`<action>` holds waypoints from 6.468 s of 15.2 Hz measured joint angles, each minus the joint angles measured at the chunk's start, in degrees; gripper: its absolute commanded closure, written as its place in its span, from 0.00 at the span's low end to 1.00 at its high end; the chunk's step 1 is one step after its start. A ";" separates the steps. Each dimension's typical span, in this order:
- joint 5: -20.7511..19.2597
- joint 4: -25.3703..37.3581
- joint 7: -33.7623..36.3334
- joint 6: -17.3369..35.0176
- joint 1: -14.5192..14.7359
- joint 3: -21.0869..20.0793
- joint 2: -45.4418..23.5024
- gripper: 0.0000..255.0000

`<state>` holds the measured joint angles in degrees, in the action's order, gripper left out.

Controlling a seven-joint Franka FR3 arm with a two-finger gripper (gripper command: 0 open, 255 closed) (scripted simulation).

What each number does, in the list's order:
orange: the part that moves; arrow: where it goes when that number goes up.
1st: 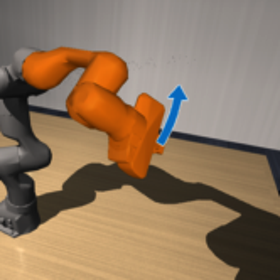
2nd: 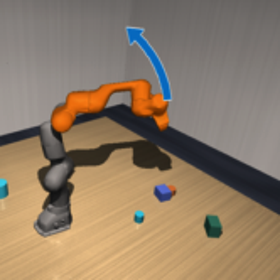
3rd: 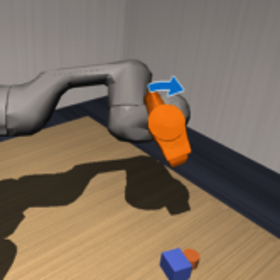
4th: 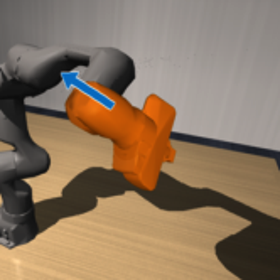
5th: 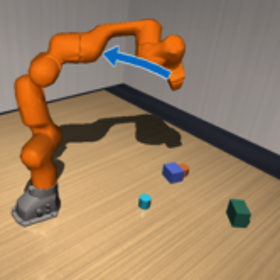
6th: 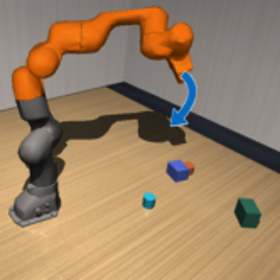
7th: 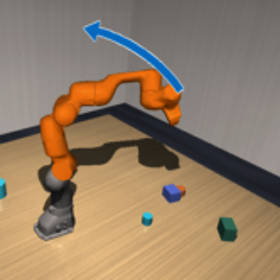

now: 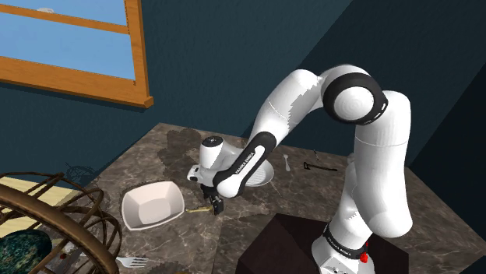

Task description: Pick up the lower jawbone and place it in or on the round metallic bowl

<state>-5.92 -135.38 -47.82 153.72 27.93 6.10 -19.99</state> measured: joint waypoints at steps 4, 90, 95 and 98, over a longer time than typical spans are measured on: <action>0.00 0.01 0.01 0.27 -0.02 0.00 -0.25 0.00; 1.26 9.58 41.22 -17.30 19.54 -10.47 8.87 1.00; 0.56 14.50 47.48 -19.52 23.21 -12.39 6.34 1.00; -0.20 18.23 51.71 -18.13 25.86 -13.52 4.40 1.00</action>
<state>-6.11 -117.15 3.88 135.59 53.79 -7.42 -15.59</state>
